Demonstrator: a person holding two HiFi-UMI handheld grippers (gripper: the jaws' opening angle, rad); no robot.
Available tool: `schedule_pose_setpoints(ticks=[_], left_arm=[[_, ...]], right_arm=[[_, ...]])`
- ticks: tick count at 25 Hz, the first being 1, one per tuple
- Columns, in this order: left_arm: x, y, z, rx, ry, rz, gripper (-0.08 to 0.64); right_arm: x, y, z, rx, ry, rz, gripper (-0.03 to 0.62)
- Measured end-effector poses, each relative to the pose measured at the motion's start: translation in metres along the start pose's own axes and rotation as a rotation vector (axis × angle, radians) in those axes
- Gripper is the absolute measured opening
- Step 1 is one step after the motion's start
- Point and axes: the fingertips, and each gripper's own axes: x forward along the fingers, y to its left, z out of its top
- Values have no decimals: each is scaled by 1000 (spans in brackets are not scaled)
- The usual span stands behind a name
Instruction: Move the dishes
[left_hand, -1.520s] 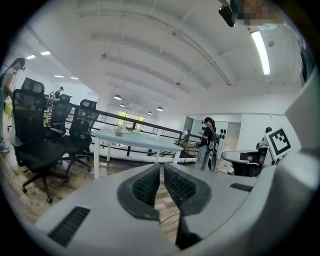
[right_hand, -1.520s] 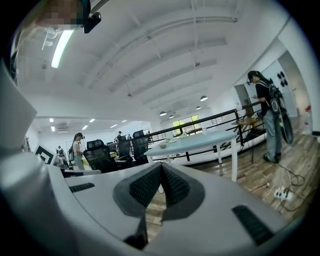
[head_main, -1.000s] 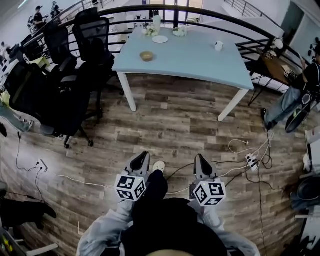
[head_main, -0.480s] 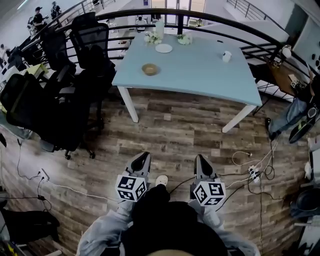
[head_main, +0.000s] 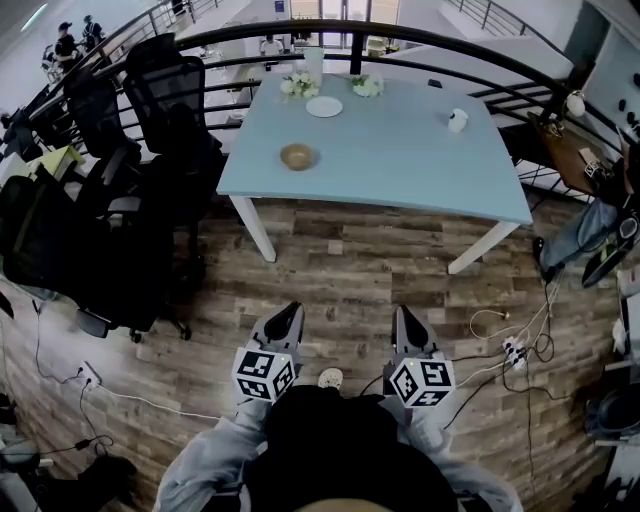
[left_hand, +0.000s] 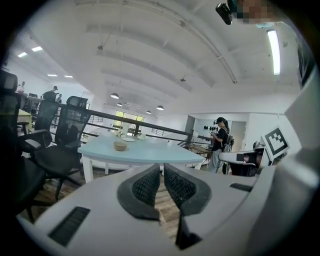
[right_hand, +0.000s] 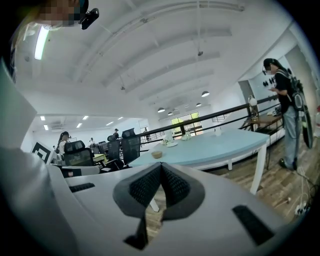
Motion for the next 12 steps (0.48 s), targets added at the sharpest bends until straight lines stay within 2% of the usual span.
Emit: schedule_pose_setpoints(ticks=[12], left_arm=[[17, 15, -12, -47, 57, -3, 38]], right_arm=[[19, -10, -4, 20, 62, -28, 5]])
